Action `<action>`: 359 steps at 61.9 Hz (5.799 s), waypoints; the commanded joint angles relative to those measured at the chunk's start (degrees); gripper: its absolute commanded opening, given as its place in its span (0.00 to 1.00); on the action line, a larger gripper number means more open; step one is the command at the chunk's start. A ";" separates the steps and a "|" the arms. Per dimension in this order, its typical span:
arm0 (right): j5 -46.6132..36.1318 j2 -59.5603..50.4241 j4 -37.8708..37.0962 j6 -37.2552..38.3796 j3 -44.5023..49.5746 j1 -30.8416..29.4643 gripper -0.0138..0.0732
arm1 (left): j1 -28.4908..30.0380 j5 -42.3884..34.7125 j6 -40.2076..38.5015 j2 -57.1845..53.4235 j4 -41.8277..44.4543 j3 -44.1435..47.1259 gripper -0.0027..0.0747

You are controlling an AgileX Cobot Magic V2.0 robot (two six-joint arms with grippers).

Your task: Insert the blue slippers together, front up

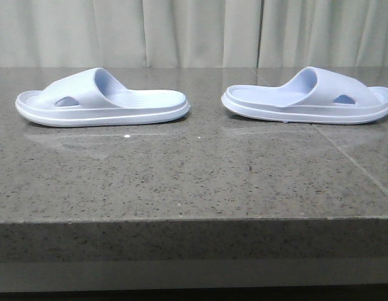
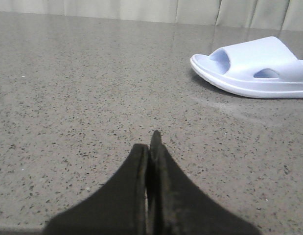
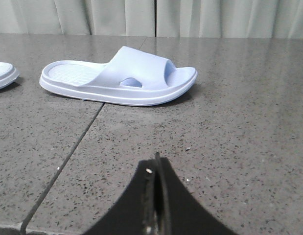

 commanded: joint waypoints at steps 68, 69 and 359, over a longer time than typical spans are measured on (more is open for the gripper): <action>-4.68 -0.83 -0.59 -0.08 -0.10 0.06 0.09 | -0.02 -4.78 -0.42 -1.29 -0.31 1.23 0.01; -4.68 -0.83 -0.59 -0.08 -0.10 0.06 0.09 | -0.02 -4.78 -0.42 -1.29 -0.31 1.23 0.01; 16.84 23.56 -8.24 -0.13 -37.55 -0.08 0.88 | 8.41 52.86 32.23 111.58 -49.54 -84.98 0.37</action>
